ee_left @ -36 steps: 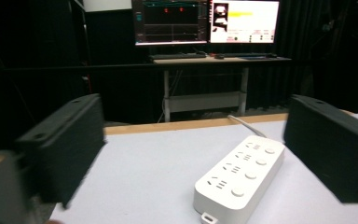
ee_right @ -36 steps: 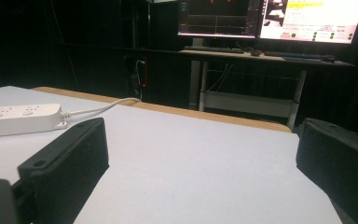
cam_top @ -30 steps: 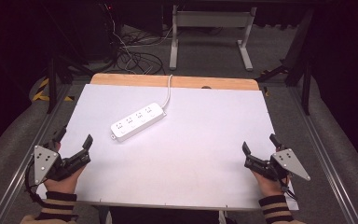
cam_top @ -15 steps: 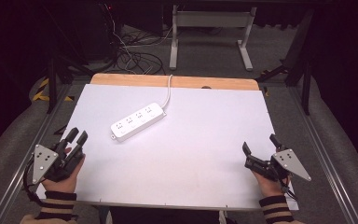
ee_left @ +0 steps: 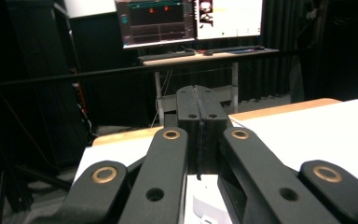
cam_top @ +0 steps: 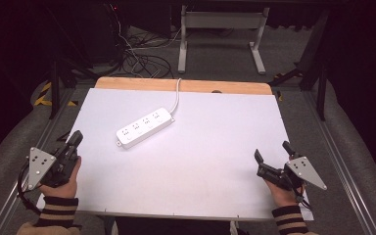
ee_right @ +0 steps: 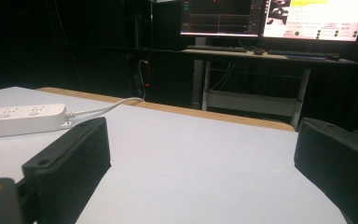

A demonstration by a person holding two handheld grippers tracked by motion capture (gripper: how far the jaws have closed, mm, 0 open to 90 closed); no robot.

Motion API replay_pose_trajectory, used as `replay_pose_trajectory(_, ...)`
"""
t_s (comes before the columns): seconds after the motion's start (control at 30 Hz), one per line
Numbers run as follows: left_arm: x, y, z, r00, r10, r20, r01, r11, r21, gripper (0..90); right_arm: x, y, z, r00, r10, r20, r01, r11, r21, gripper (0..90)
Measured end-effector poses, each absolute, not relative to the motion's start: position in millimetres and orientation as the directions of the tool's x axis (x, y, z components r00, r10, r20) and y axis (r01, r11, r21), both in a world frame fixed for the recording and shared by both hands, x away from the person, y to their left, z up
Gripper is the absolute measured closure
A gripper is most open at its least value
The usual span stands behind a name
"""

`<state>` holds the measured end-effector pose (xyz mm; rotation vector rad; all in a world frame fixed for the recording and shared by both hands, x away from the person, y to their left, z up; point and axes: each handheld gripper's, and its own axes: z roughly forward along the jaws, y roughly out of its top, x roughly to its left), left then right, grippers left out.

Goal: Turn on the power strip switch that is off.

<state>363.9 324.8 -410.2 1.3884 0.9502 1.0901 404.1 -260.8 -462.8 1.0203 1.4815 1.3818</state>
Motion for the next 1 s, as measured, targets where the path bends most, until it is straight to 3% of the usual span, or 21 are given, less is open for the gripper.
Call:
replay_pose_trajectory(0.43,398.0,306.2,-361.5,0.348,0.915,0.204,0.008,-0.221,0.975,90.0,405.3,-260.7,-463.0,-0.317,0.947,-0.045,0.028,0.057,0.998,4.6)
replay_pose_trajectory(0.7,440.6,247.4,-313.9,0.478,0.826,0.299,0.046,-0.364,0.93,90.0,405.4,-261.0,-462.4,-0.322,0.946,-0.044,0.029,0.056,0.998,4.8)
replay_pose_trajectory(1.0,494.7,194.1,-320.5,0.573,0.76,0.306,0.164,-0.472,0.866,90.0,404.4,-260.9,-461.0,-0.329,0.943,-0.045,0.023,0.056,0.998,4.9)
